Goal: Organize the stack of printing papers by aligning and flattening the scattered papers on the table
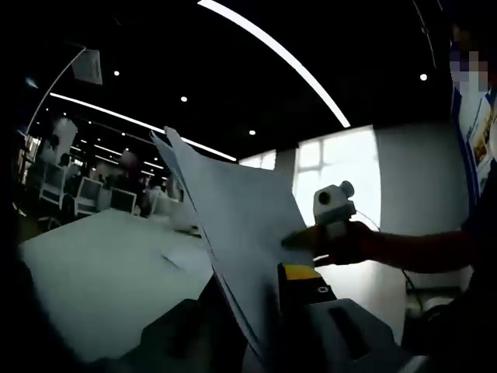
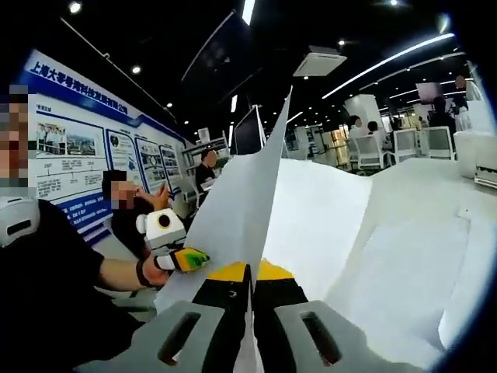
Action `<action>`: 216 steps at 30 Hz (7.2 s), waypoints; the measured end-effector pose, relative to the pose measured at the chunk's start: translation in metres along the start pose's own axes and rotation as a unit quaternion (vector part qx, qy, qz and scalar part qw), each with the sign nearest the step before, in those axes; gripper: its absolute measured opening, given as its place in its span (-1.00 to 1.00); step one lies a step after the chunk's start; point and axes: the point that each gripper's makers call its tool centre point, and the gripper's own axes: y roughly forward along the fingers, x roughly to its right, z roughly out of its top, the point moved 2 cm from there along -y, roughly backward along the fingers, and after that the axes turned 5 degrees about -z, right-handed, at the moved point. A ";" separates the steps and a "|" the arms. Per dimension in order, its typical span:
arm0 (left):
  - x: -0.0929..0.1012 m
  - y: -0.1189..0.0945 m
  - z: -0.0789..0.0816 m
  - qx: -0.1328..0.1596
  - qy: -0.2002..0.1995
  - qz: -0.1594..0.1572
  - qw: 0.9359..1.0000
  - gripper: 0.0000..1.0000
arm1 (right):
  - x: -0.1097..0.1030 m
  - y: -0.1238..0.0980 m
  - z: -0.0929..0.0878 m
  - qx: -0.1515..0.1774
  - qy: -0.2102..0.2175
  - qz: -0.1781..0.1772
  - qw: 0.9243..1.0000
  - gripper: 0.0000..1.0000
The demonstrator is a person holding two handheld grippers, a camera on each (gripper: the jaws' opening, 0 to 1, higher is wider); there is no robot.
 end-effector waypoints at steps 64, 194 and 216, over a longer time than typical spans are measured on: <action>-0.004 -0.004 0.005 0.014 0.001 0.009 1.000 -0.86 | -0.003 0.007 -0.009 0.106 0.177 0.029 0.978 -1.00; -0.009 -0.013 0.019 0.066 -0.032 0.019 0.997 -0.87 | 0.086 -0.114 -0.057 0.092 -0.015 -0.286 0.954 -0.16; -0.009 -0.013 0.018 0.064 -0.032 0.019 0.997 -0.87 | 0.071 -0.115 -0.052 0.110 -0.035 -0.283 0.952 -0.12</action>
